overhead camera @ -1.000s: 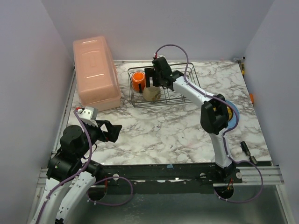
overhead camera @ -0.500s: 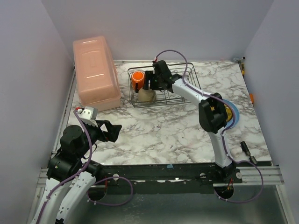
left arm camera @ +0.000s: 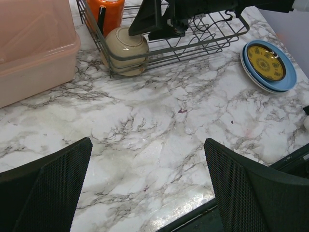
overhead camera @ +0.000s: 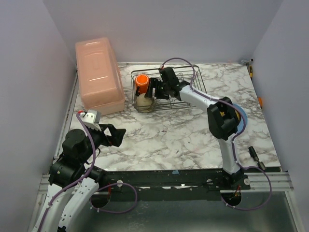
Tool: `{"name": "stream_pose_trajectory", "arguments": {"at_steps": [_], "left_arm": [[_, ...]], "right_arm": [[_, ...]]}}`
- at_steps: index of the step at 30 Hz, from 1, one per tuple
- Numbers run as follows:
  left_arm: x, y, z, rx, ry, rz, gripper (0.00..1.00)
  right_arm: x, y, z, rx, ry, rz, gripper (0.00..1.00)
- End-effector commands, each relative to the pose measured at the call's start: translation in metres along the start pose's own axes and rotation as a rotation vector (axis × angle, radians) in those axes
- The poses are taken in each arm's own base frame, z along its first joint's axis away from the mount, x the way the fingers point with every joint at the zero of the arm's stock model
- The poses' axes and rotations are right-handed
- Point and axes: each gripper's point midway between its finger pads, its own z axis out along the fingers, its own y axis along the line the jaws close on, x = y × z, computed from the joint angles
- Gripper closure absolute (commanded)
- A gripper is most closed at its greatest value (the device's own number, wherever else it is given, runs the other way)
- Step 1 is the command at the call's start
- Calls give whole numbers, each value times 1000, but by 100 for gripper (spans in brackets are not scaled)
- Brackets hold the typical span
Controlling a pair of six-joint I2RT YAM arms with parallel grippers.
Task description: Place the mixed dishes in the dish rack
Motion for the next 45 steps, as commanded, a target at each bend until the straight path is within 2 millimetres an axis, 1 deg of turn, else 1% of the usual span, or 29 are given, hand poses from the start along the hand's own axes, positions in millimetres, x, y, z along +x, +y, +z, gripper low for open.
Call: {"name": "stream_pose_trajectory", "arguments": {"at_steps": [1, 2, 5, 6, 7, 8, 9, 10, 11, 12, 13, 14, 15, 16, 17, 19, 22, 23, 24, 25, 26, 28, 30, 34, 40, 42, 45], "left_arm": [[2, -1, 4, 12, 8, 9, 1], [1, -1, 5, 12, 7, 9, 1], [2, -1, 5, 12, 12, 8, 1], [2, -1, 6, 13, 13, 8, 1], [2, -1, 6, 12, 13, 7, 1], [2, -1, 6, 12, 13, 7, 1], [2, -1, 6, 14, 13, 7, 2], [2, 0, 6, 12, 14, 6, 1], [2, -1, 7, 13, 14, 5, 1], [2, -1, 7, 14, 14, 5, 1], [2, -1, 7, 16, 15, 5, 2], [2, -1, 7, 17, 16, 4, 2], [2, -2, 7, 20, 19, 4, 2], [2, -2, 7, 22, 18, 5, 2], [2, -2, 7, 25, 18, 4, 1], [3, -3, 7, 32, 20, 6, 1], [2, -3, 7, 31, 17, 6, 1], [2, -3, 6, 30, 15, 6, 1], [2, -3, 6, 27, 12, 6, 1], [1, -2, 5, 25, 9, 7, 1], [1, -2, 4, 23, 5, 7, 1], [0, -2, 3, 25, -3, 7, 1], [-1, -3, 2, 27, -9, 7, 1], [0, -3, 4, 28, -4, 7, 1], [1, -4, 6, 33, 12, 6, 2], [2, -3, 6, 29, 12, 5, 1], [3, -2, 7, 25, 18, 4, 2]], "right_arm": [[-34, 14, -45, 52, -80, -96, 18], [-41, 17, -56, 62, -103, -112, 17], [-52, 17, -94, 104, -174, -138, 12], [-52, 9, -106, 141, -200, -144, 12], [-53, 5, -121, 166, -231, -146, 12], [-48, -5, -132, 208, -248, -143, 11], [-46, -13, -148, 241, -279, -139, 11], [-37, -28, -158, 292, -296, -131, 11], [-32, -37, -174, 329, -328, -121, 11], [-21, -55, -187, 386, -349, -109, 10], [-7, -72, -195, 436, -358, -96, 9], [0, -86, -208, 479, -388, -78, 8], [11, -105, -217, 521, -401, -60, 7], [14, -118, -228, 542, -430, -35, 7], [21, -138, -237, 576, -435, -1, 7], [28, -170, -258, 632, -457, 72, 7], [37, -217, -285, 712, -484, 225, 8], [40, -230, -291, 718, -485, 279, 9], [43, -248, -299, 737, -492, 350, 10], [49, -261, -302, 733, -480, 411, 11], [53, -280, -310, 748, -484, 481, 12], [64, -306, -315, 753, -467, 585, 15], [70, -324, -320, 779, -450, 633, 16], [75, -341, -325, 868, -431, 619, 17], [89, -362, -343, 1036, -428, 586, 17], [92, -365, -345, 1057, -430, 586, 17], [95, -370, -341, 1071, -406, 583, 17]]}}
